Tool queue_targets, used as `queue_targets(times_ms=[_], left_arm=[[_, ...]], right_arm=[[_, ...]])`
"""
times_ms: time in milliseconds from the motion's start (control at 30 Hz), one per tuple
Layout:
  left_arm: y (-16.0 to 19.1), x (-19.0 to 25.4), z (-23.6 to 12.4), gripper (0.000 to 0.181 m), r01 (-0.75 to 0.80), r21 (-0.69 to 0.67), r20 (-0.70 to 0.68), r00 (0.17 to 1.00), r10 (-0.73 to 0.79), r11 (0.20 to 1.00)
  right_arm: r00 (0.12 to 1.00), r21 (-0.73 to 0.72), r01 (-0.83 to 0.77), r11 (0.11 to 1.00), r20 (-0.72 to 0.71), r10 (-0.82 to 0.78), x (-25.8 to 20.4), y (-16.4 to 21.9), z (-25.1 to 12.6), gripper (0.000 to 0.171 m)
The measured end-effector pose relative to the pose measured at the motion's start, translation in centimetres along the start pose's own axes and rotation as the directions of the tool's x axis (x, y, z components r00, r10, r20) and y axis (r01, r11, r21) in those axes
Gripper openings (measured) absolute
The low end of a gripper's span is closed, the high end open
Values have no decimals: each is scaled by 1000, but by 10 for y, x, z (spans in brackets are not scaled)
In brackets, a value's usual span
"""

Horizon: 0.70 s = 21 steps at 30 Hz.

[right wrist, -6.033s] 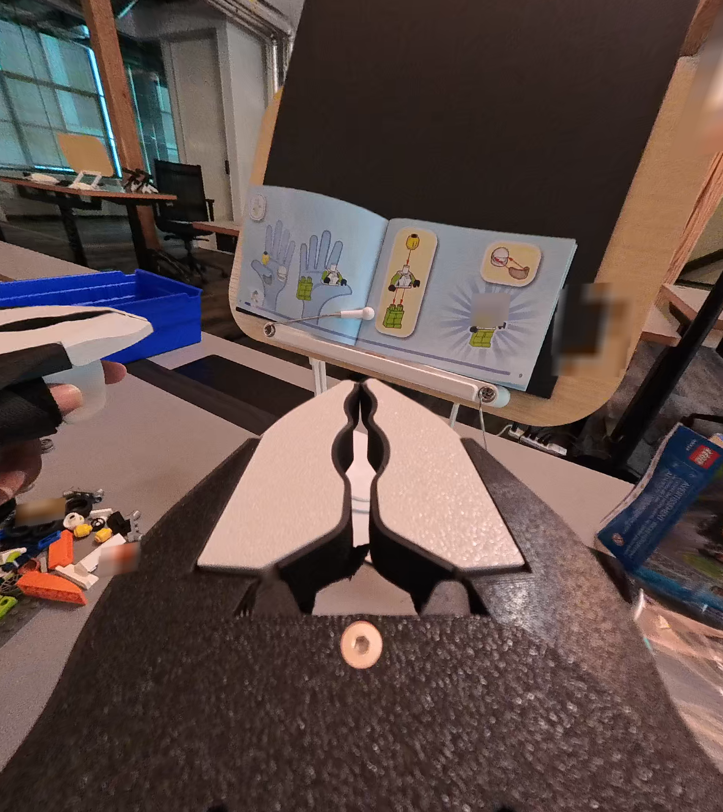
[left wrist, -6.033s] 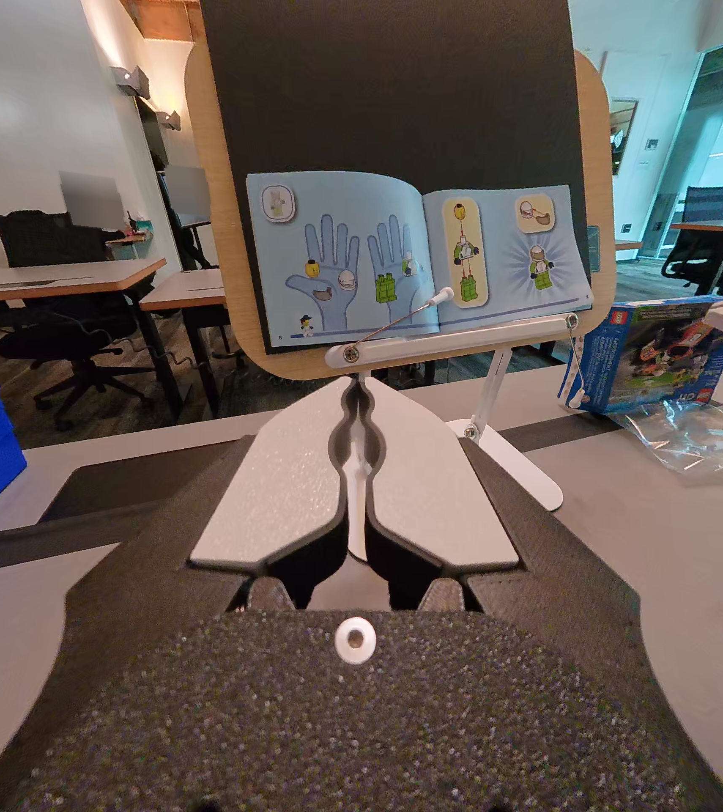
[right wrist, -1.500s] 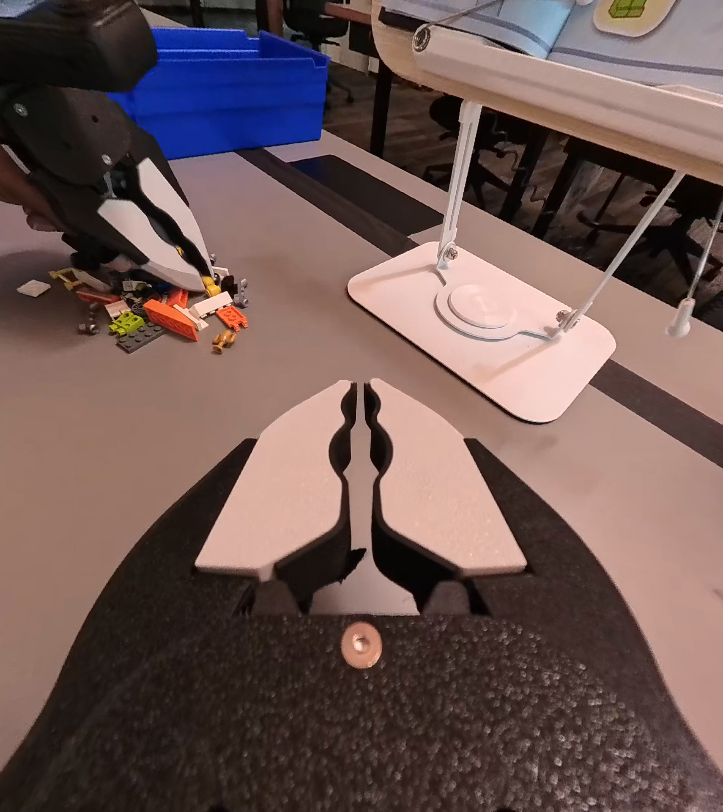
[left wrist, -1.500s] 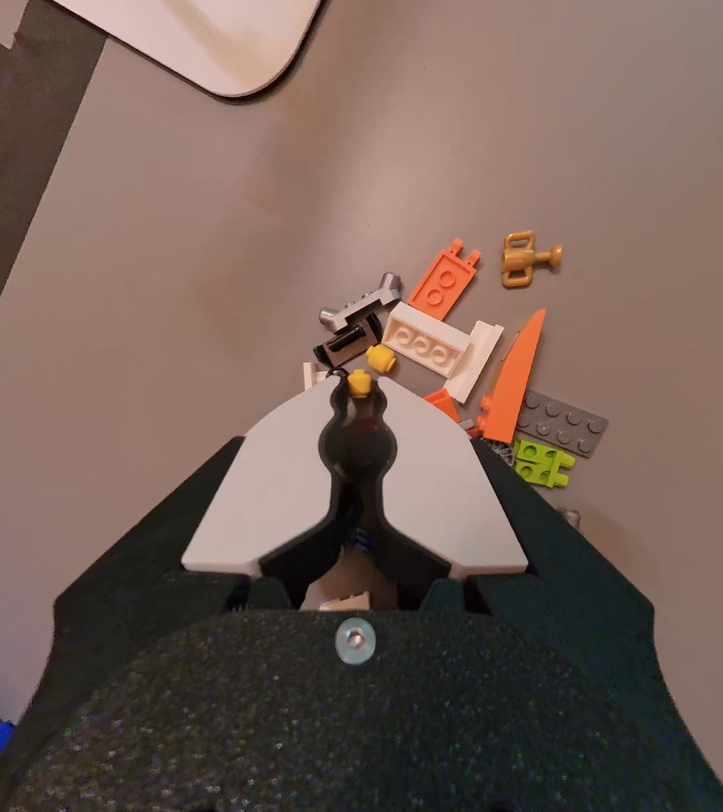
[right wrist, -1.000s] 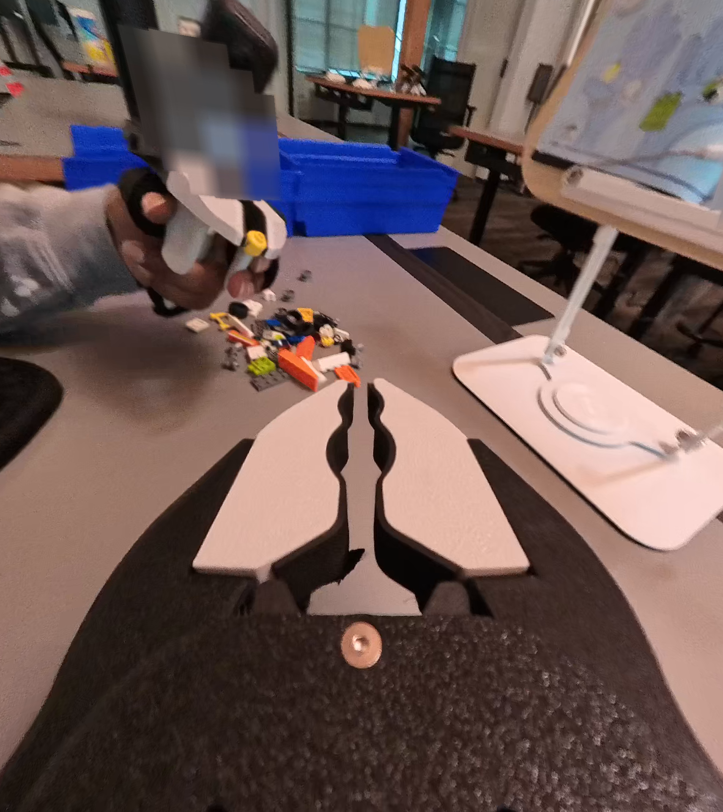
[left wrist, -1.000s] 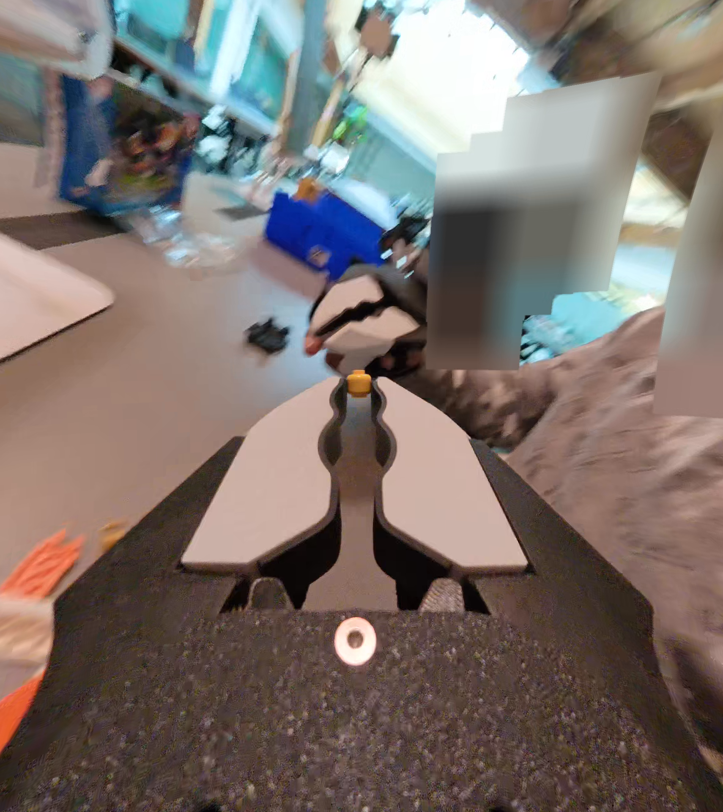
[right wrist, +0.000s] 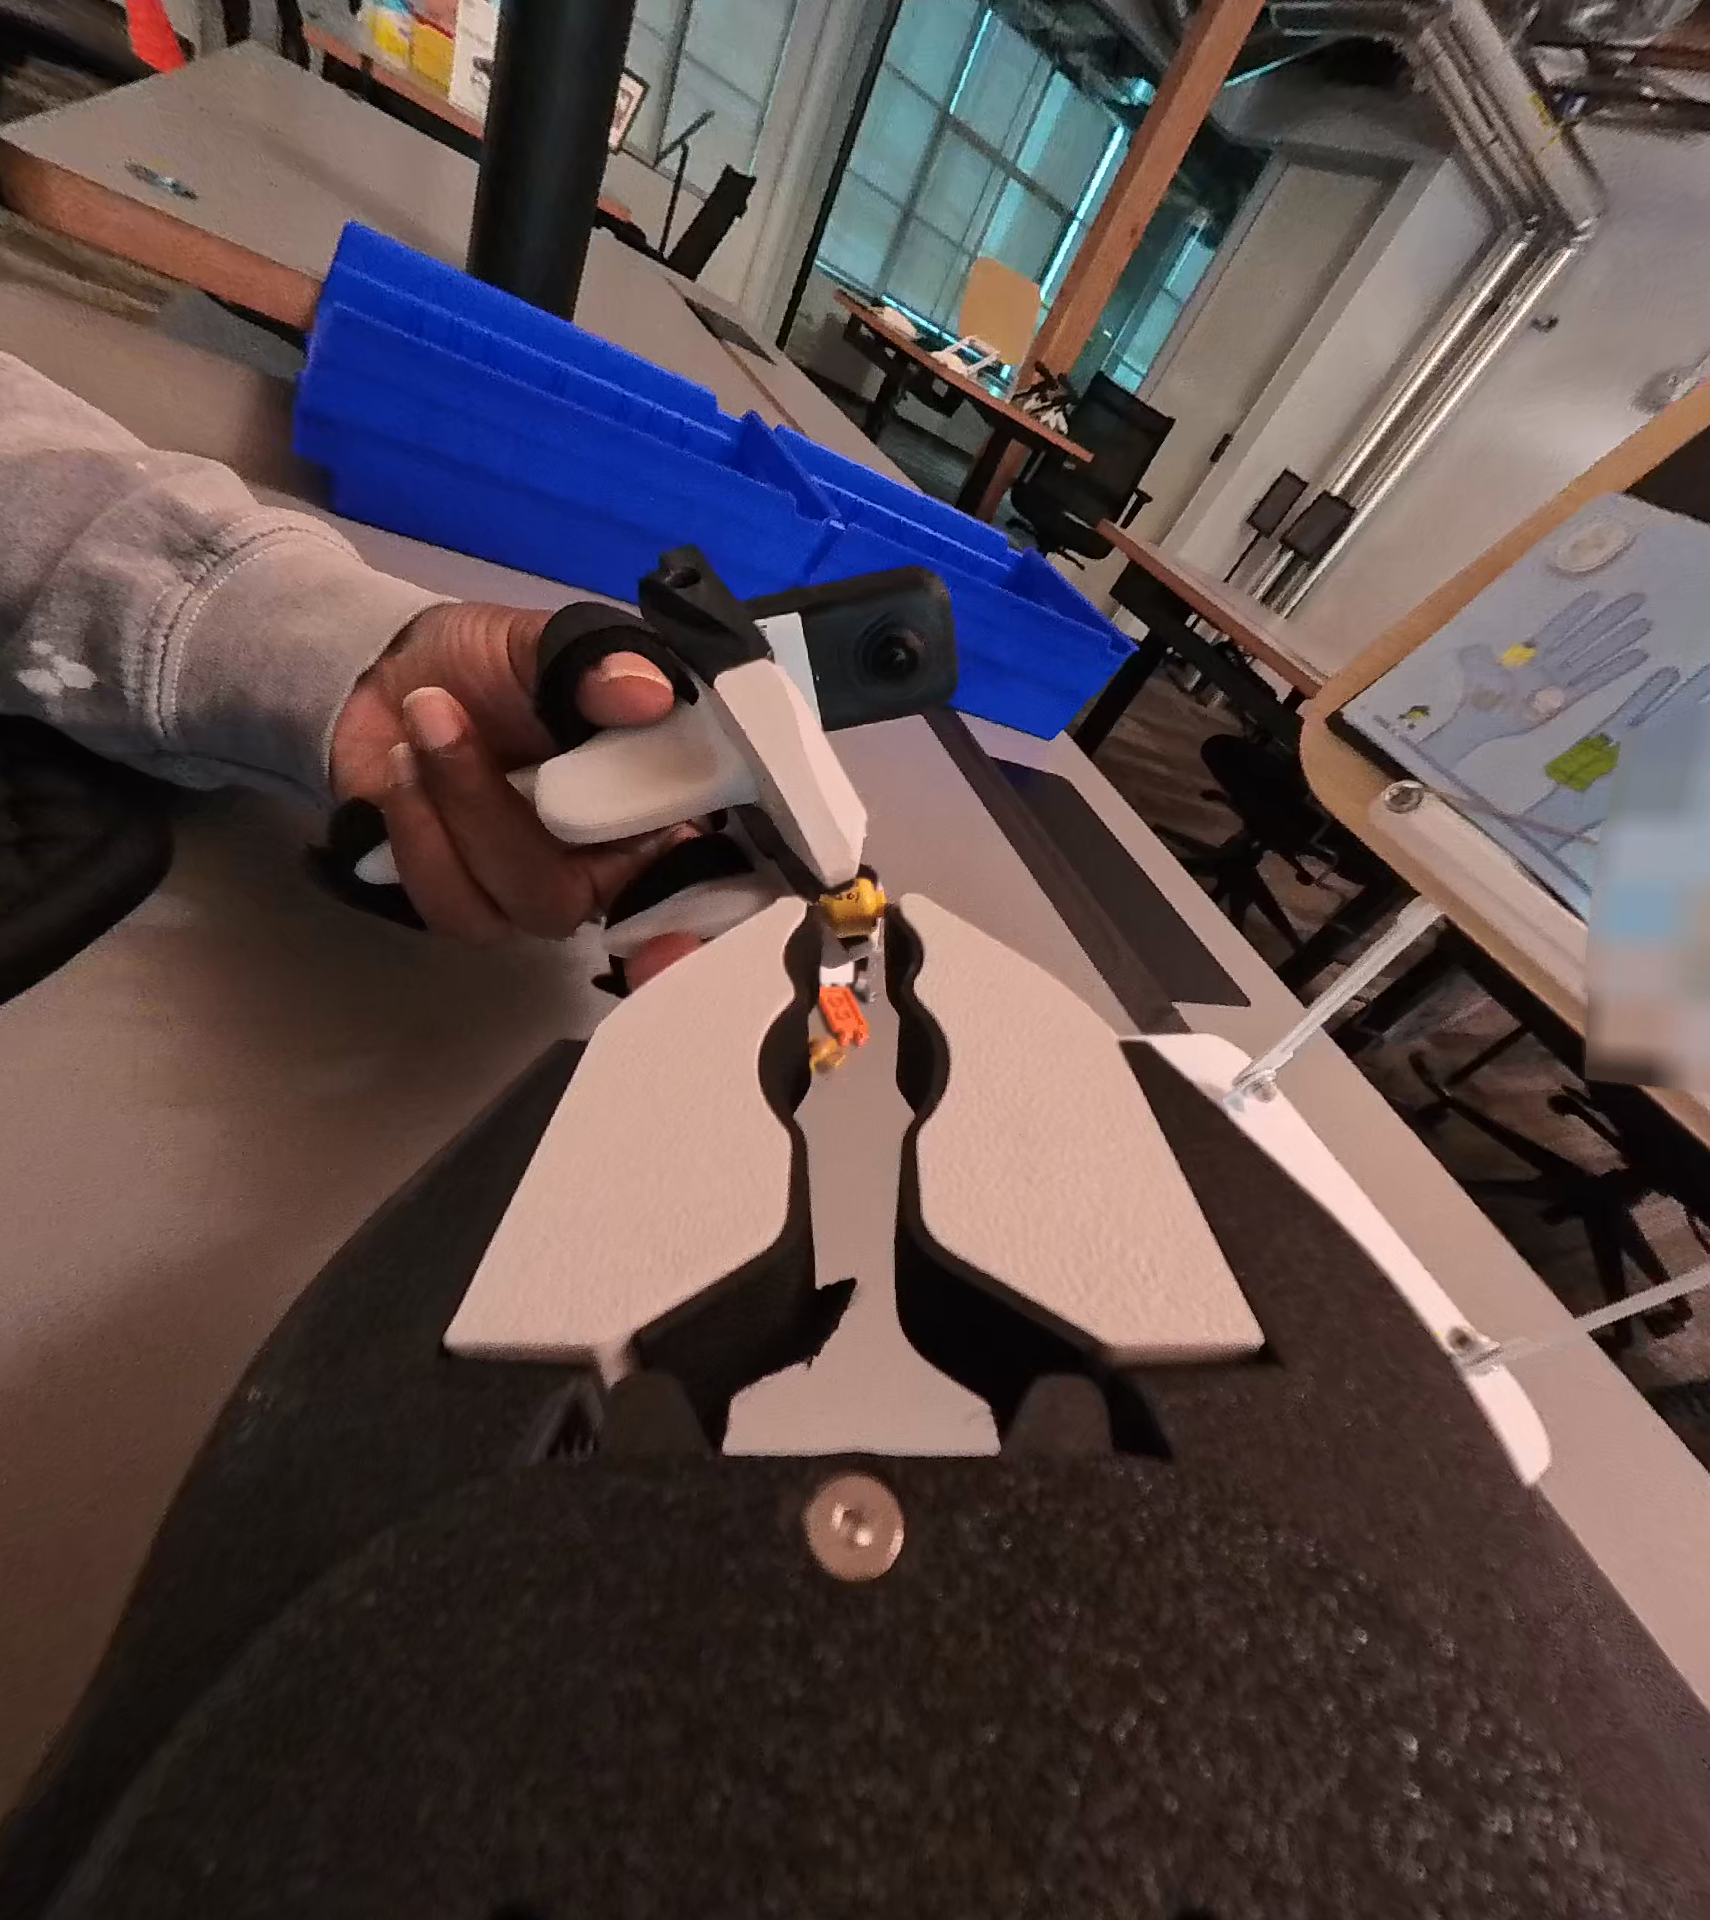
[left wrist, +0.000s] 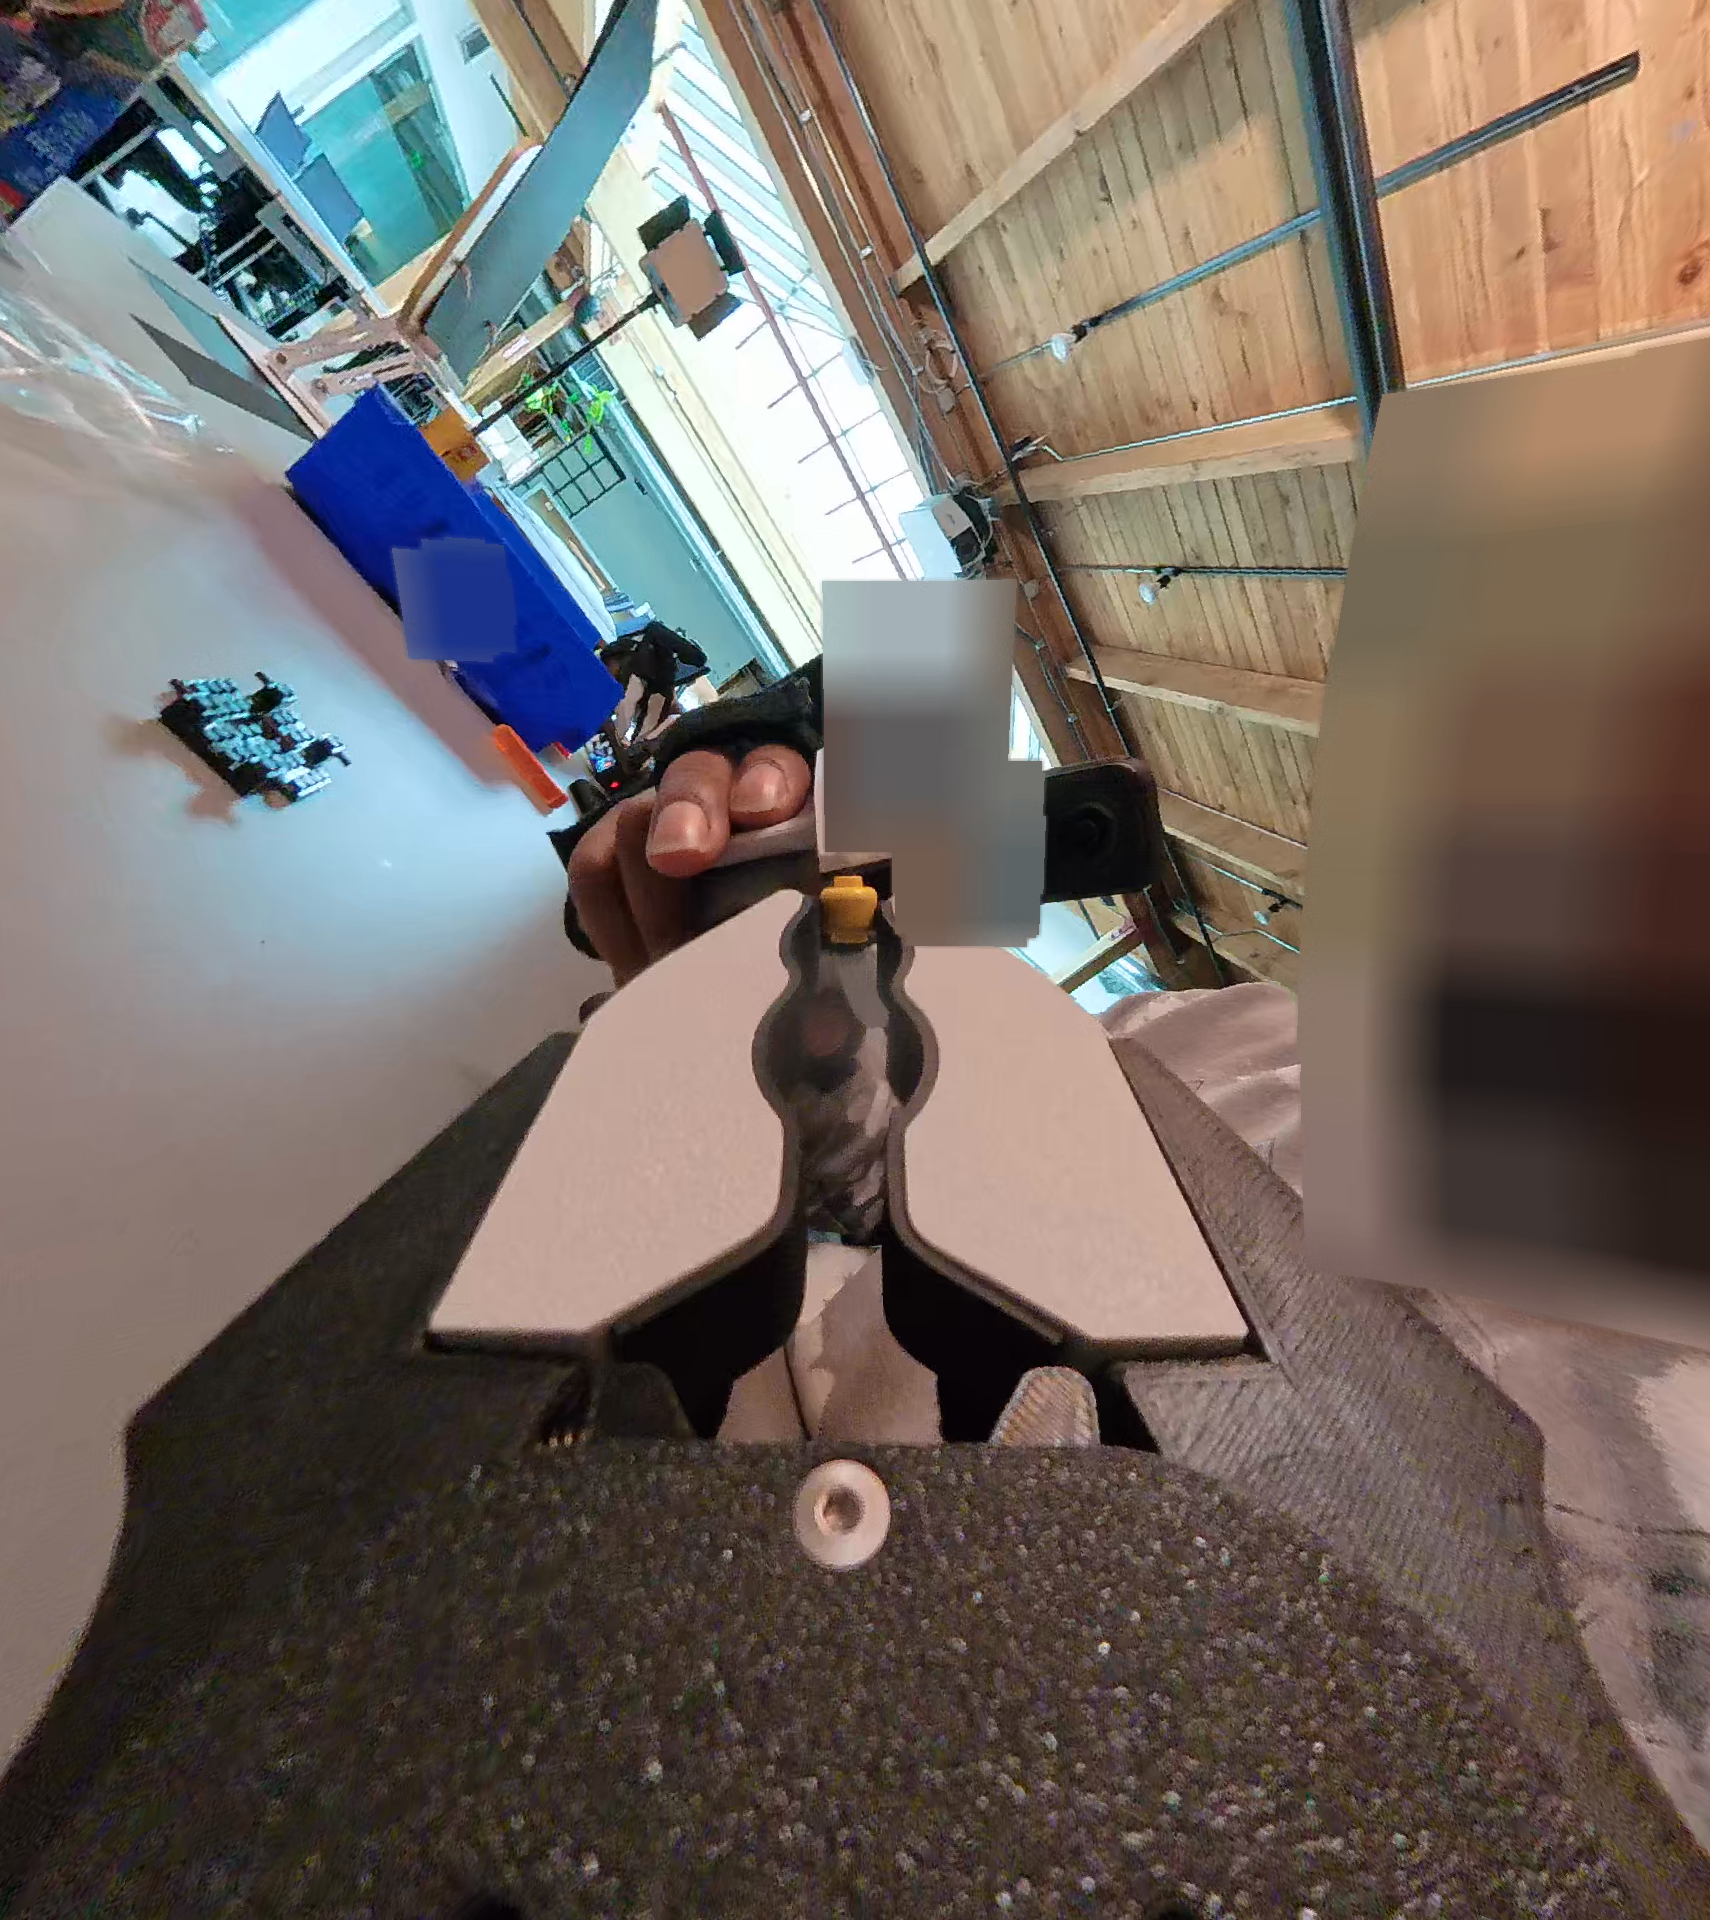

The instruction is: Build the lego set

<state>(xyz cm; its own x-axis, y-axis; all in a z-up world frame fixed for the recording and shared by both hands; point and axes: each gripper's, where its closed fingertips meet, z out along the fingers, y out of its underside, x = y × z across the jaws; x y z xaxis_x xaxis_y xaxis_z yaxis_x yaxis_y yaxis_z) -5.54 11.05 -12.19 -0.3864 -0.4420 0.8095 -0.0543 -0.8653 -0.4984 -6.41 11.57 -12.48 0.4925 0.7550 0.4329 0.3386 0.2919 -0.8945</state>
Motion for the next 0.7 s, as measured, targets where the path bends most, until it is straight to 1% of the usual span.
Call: queue_targets(times_ms=[67, 167, 300, 367, 433, 533, 600, 633, 700], left_arm=[[0, -6, -3, 10, -17, -8, 36, 999, 17, 1000], [-5, -20, -14, 7, -98, -20, 155, 983, 100, 995], [-4, -33, -28, 8, -225, -111, 310, 917, 249, 968], [-1, -41, -35, 8, -281, -178, 393, 858, 330, 943], [0, -51, -44, 7, -334, -238, 476, 778, 410, 912], [-2, -62, -62, 4, -387, -331, 575, 640, 509, 861], [-6, -65, -75, 2, -418, -379, 621, 547, 562, 825], [-8, -66, -79, 1, -430, -391, 632, 517, 577, 814], [-10, -66, -86, 1, -436, -384, 646, 504, 574, 814]], right_arm=[[1000, -17, -2, 1000, 25, 3, -1, 6, 0, 11], [994, -60, -39, 997, 96, 45, -3, 21, 0, 11], [968, -232, -70, 970, 221, 122, -8, 64, 4, 11], [952, -320, -79, 944, 255, 167, -7, 84, 7, 11], [941, -401, -86, 912, 269, 207, -5, 103, 12, 11], [927, -520, -102, 848, 261, 271, -3, 128, 14, 12], [921, -552, -96, 828, 267, 285, -5, 136, 11, 12], [919, -564, -89, 821, 271, 286, -6, 139, 9, 12], [919, -572, -76, 816, 278, 280, -8, 143, 6, 12]])
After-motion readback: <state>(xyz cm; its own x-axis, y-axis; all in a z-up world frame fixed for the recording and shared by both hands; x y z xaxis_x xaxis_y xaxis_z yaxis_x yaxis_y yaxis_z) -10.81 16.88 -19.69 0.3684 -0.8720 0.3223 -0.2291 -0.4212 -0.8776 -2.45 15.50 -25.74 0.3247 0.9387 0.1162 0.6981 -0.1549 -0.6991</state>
